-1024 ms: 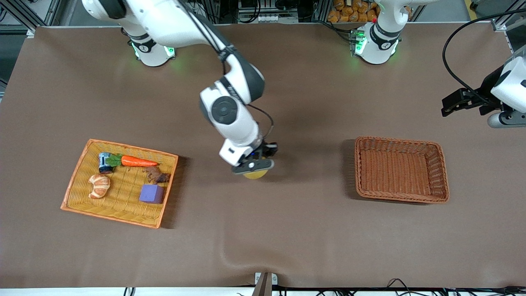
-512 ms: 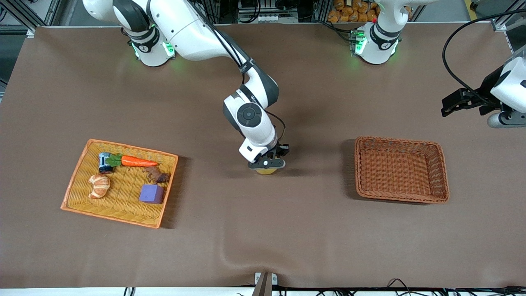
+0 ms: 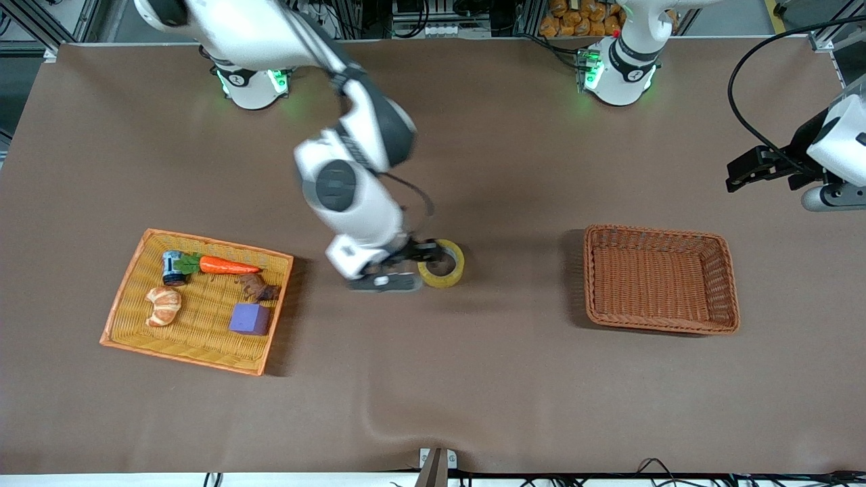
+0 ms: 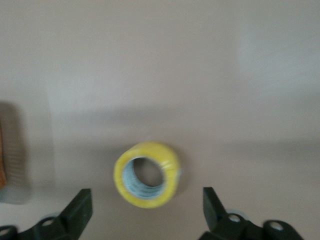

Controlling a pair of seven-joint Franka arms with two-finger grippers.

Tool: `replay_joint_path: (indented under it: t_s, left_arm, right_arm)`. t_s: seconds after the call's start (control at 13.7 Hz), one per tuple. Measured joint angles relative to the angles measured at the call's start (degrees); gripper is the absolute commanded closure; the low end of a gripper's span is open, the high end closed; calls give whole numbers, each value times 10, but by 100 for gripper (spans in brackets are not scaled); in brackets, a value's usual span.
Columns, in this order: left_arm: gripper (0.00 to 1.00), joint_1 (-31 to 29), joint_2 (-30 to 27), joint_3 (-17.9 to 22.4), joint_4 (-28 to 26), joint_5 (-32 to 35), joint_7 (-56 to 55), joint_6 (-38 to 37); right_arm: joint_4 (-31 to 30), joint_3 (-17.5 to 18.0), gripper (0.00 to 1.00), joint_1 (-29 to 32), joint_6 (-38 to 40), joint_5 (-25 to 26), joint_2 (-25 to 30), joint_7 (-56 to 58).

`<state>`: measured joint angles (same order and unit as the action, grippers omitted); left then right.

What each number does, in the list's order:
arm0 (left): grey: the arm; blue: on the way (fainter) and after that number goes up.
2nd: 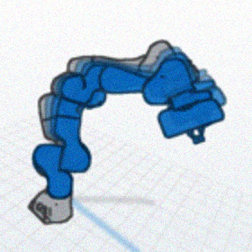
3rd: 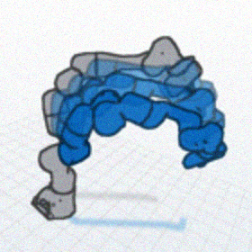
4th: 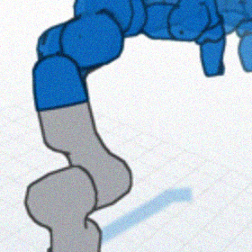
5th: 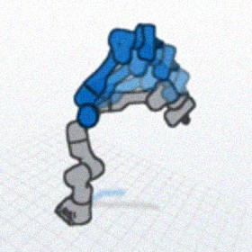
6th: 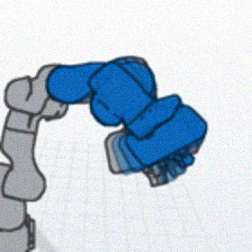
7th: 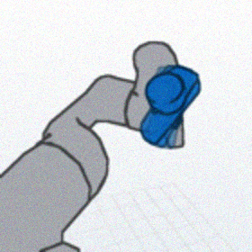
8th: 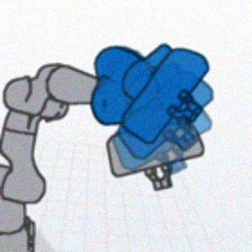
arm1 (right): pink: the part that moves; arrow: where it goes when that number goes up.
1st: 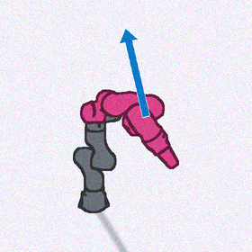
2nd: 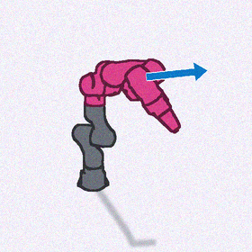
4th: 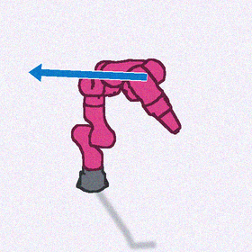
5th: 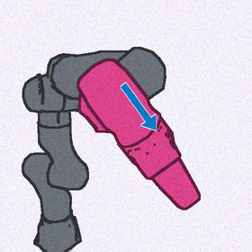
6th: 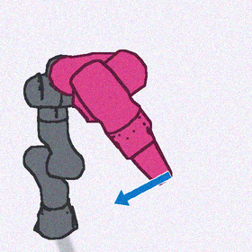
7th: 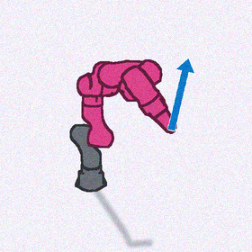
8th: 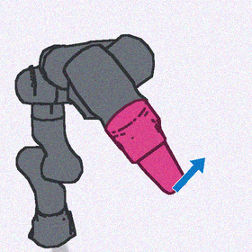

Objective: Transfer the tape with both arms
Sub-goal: 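Set the tape on the table while the left gripper reaches toward it, then lower the left gripper over the tape roll and grasp it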

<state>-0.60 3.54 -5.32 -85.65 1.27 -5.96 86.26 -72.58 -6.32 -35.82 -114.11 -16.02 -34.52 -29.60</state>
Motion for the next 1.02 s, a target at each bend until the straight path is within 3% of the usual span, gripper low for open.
replay_joint_path:
  t_s: [0.37, 0.59, 0.73, 1.02]
  left_arm:
    - [0, 0, 1, -1, 0, 0, 0, 0]
    - [0, 8, 8, -7, 0, -3, 0, 1]
    - [0, 30, 25, -15, 0, -14, -12, 21]
    - [0, 111, 73, -21, 0, -36, -141, 76]
  right_arm:
    - [-62, -1, 0, 123, 110, 18, 146, 79]
    - [-67, -1, 0, 151, 218, 121, 207, 99]
    - [-68, 1, 0, 176, 271, 138, 244, 128]
    - [-69, 12, 0, 299, 332, 138, 298, 257]
